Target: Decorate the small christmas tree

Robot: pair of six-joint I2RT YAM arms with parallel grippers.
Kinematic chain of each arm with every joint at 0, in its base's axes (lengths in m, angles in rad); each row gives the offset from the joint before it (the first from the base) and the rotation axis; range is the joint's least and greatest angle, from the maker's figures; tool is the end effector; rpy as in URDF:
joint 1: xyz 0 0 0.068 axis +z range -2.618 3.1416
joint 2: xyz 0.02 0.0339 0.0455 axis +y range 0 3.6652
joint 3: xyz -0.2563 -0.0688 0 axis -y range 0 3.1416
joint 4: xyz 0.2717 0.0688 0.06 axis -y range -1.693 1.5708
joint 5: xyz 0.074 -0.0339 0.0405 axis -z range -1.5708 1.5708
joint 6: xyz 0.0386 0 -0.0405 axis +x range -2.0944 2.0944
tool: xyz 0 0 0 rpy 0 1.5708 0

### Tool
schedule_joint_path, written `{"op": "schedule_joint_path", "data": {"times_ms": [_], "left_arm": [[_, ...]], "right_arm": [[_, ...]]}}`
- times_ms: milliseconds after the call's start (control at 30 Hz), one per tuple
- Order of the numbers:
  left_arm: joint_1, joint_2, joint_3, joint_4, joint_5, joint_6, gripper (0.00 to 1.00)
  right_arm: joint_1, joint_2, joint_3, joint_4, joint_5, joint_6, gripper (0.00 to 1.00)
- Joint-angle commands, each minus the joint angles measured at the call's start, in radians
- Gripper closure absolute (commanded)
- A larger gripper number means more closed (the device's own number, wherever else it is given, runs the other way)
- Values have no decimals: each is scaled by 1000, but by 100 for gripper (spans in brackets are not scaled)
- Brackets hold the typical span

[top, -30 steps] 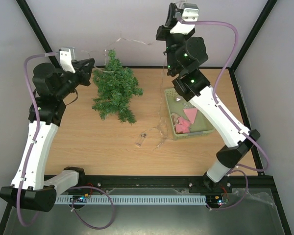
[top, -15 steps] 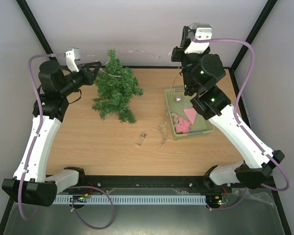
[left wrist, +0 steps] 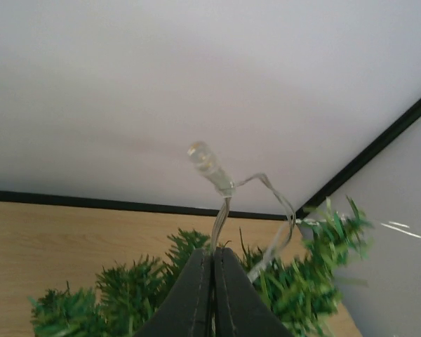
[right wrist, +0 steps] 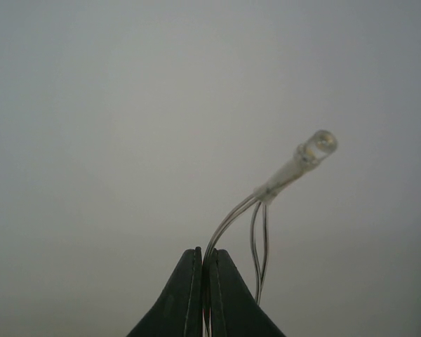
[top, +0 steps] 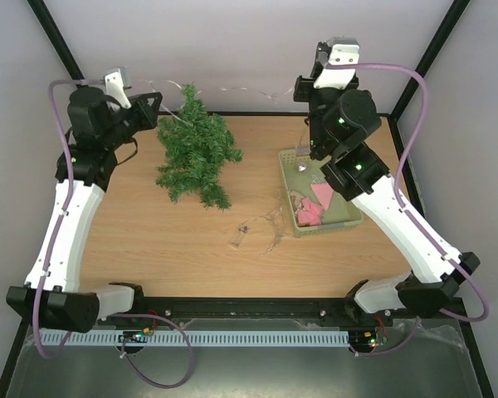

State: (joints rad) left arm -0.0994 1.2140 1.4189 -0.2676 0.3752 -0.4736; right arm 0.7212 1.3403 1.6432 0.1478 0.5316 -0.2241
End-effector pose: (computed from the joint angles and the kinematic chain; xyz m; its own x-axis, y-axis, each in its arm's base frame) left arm 0.2911 -0.0432 0.4608 -0.2636 -0.4002 -0.8777 0.3776 0.7945 -0.4756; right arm 0.2378 0.1830 0.5481 0.3693 0.0696 -0.9267 -0.1481 0.9889 0.0153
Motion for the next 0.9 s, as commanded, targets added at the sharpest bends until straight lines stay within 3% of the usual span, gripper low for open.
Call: {"op": "schedule_joint_path", "data": {"times_ms": [0,333,667,867], "left_arm": [[4,50,113,-57,-48,-1,98],[4,100,195,-76,28,-40,98],[4,62,154,-136,167,-102,98],[4,46,126,-122,199,-144,98]], "right_arm": [[-5,55,81,52,66,-70,98],[-54,68,100,107,99,-114,98],[-54,-80,-80,41,123,-71,98],[-54,-183,-151,-123,-64,94,98]]}}
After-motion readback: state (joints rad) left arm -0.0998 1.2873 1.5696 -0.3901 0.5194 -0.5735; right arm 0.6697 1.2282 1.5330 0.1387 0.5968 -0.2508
